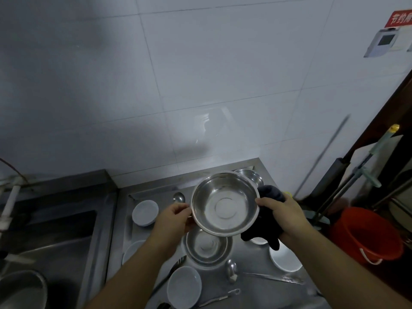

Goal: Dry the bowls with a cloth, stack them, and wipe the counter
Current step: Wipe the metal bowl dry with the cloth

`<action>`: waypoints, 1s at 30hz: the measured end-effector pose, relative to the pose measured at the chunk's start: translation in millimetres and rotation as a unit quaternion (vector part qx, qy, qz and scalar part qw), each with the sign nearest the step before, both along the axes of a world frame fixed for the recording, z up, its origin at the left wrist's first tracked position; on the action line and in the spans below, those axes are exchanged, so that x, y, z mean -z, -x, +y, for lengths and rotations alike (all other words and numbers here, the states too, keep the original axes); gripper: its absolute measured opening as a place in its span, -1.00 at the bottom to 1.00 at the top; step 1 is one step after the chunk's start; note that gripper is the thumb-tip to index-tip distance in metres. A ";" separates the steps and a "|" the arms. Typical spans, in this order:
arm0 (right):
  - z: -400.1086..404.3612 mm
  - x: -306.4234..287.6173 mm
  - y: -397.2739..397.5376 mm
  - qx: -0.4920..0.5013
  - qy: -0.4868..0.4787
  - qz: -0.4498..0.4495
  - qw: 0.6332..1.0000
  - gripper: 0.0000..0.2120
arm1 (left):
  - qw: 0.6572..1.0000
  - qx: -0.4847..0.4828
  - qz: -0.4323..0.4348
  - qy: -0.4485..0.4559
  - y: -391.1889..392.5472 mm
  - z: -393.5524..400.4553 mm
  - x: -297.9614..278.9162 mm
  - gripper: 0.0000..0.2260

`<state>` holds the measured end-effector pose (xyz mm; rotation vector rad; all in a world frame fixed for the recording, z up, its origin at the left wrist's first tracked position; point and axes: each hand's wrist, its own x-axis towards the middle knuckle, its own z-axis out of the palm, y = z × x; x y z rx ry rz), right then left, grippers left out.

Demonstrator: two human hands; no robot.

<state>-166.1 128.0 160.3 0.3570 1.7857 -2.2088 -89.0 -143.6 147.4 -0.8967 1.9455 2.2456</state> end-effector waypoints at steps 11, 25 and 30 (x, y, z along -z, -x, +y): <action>79.0 48.0 121.8 0.030 -0.145 -0.066 0.987 -0.71 | 0.997 -0.020 -0.068 -0.021 111.4 80.3 56.0 -0.92; 101.4 140.3 248.6 -0.043 -0.214 -0.139 0.966 -0.75 | 0.988 -0.068 -0.138 0.022 225.4 116.9 139.1 -0.92; 89.4 173.0 281.6 -0.064 -0.314 -0.127 0.939 -0.63 | 0.984 -0.082 -0.146 0.053 257.6 115.7 175.4 -0.93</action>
